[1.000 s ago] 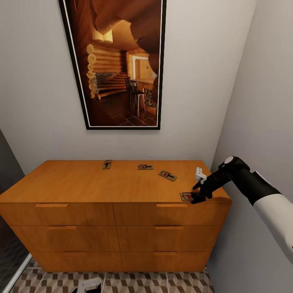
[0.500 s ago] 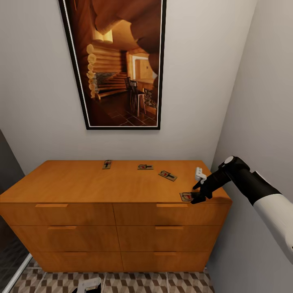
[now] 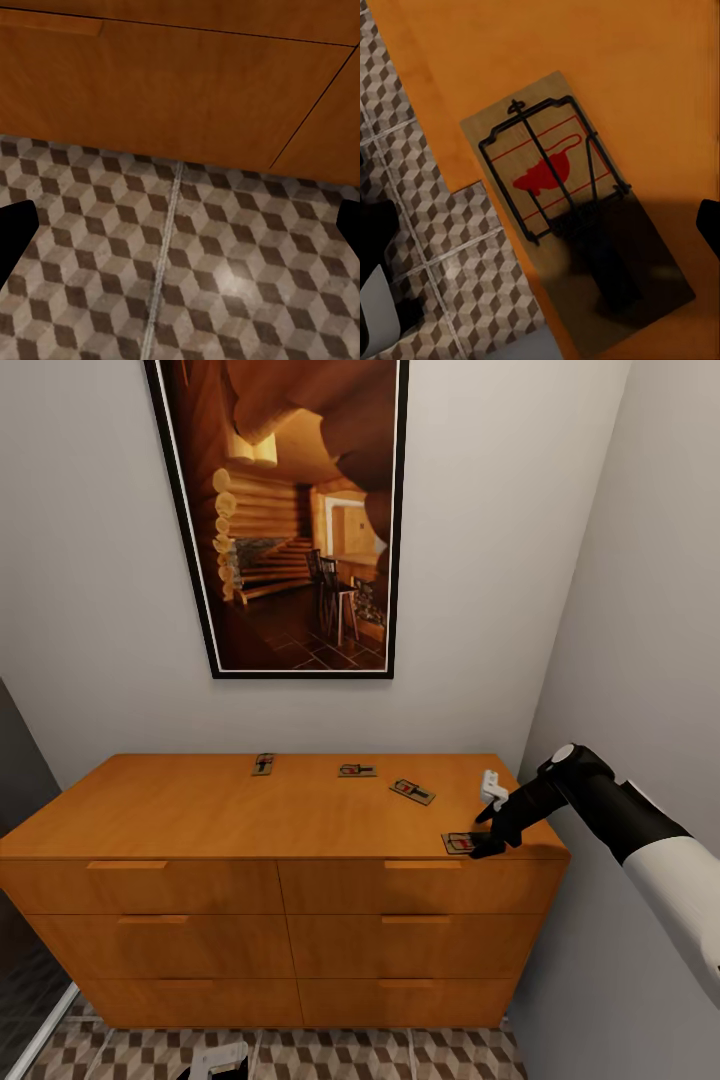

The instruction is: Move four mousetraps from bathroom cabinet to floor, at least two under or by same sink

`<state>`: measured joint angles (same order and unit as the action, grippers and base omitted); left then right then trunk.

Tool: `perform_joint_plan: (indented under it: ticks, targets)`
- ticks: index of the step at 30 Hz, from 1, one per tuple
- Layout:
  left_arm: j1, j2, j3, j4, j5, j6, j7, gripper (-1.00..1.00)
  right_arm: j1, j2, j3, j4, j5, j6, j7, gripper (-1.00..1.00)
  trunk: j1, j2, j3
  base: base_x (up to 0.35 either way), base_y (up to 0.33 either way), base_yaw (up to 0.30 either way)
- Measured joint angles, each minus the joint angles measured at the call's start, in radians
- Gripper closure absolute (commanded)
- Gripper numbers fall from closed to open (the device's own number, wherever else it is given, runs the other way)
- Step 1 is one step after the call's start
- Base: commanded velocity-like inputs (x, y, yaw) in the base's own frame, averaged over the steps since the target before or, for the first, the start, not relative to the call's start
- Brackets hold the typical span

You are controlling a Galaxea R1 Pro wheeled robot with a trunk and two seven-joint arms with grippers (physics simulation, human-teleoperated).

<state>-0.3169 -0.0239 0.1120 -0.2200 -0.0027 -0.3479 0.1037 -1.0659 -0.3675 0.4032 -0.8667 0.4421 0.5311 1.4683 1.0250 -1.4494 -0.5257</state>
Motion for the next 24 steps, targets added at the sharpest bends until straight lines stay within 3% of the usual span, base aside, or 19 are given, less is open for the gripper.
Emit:
perform_joint_plan:
  ticks: [24]
  targets:
    - [0.0, 0.0, 0.0, 0.0, 0.0, 0.0, 0.0, -1.0, 0.0, -0.001, 0.001, 0.003, -0.001, -0.003, -0.004, -1.0, 0.0, 0.0, 0.0, 0.0, 0.0, 0.0]
